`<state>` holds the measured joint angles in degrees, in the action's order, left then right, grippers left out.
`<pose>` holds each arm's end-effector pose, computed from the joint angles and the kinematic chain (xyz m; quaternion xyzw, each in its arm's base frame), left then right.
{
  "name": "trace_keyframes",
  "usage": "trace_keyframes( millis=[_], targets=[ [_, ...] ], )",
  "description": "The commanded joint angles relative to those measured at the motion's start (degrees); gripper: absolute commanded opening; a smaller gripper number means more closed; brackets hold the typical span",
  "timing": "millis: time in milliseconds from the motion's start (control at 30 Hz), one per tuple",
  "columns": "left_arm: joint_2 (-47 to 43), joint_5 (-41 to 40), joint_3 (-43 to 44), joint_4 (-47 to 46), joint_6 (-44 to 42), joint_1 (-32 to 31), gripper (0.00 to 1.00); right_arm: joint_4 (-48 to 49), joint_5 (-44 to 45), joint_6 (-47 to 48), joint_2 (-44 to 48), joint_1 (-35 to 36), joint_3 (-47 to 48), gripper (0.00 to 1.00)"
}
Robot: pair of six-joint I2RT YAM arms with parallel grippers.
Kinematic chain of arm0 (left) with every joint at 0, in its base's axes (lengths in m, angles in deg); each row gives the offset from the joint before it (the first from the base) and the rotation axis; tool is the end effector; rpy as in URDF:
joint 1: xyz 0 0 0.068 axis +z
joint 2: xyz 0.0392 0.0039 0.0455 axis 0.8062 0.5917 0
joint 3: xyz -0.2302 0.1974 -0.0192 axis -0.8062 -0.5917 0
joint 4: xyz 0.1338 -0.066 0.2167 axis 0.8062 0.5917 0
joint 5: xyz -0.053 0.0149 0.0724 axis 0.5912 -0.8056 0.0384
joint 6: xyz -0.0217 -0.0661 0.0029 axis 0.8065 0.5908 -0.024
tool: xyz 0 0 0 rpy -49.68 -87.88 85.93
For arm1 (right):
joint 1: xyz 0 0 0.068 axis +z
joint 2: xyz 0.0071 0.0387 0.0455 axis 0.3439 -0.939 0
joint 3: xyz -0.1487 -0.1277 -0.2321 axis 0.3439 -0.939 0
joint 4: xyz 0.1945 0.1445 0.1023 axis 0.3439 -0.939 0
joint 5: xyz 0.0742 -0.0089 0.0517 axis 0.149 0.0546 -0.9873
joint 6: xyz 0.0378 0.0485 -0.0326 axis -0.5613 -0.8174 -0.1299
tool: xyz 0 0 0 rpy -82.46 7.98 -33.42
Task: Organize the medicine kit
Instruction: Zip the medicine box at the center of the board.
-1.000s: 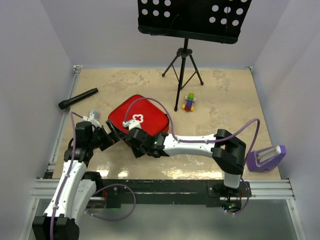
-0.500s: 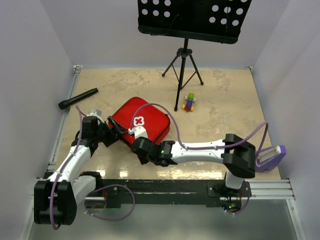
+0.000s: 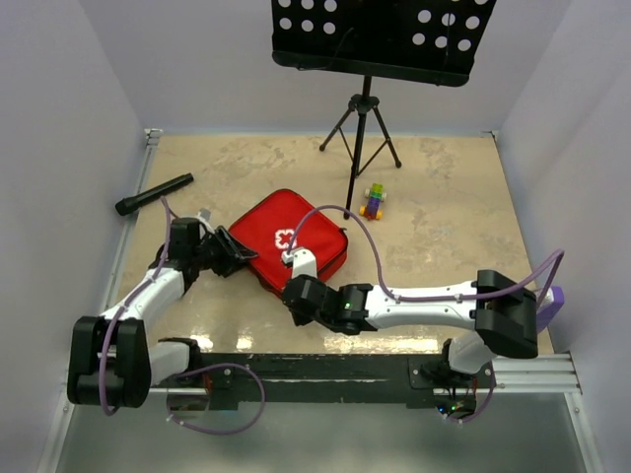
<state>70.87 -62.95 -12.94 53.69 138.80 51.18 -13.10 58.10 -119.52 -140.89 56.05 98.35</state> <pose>0.2215 -0.0344 0.1892 -0.2809 0.8610 -0.3471 0.2434 0.1035 0.3279 0.2362 -0.1900 0.8931 0.2187 0.3441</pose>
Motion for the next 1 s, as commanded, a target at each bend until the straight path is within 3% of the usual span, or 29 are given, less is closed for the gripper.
trace_keyframes(
  millis=[0, 167, 267, 400, 567, 733, 967],
  targets=[
    [4.64, -12.84, 2.68, -5.43, -3.68, 1.58, 0.36, -7.91, -1.49, -3.38, 4.76, 1.54, -4.40, 0.00],
    [2.56, -12.92, 7.52, 2.37, -6.40, 1.58, 0.77, -7.11, -2.20, -3.64, 6.26, 1.62, -4.07, 0.00],
    [-6.56, -16.52, 3.85, 7.30, -5.54, 1.67, 0.90, -7.73, -0.97, -2.86, 5.21, 1.45, -1.17, 0.00],
    [-18.09, -15.74, -3.53, 11.26, -0.97, 1.49, 0.89, -7.03, -0.62, -1.36, 2.58, 0.83, 2.35, 0.00],
    [-27.94, -16.79, -6.98, 18.20, 2.99, 0.88, 0.82, -6.50, -0.79, -0.13, 0.29, 0.22, 4.90, 0.00],
    [-27.69, -21.10, -4.08, 23.75, 3.96, -3.95, 0.76, -6.15, -1.05, 1.63, -0.77, -1.36, 7.10, 0.00],
    [-25.50, -17.32, -8.21, 15.68, 5.45, -5.97, 0.78, -5.36, -2.55, 4.00, -4.62, -2.42, 11.93, 0.00]
  ],
)
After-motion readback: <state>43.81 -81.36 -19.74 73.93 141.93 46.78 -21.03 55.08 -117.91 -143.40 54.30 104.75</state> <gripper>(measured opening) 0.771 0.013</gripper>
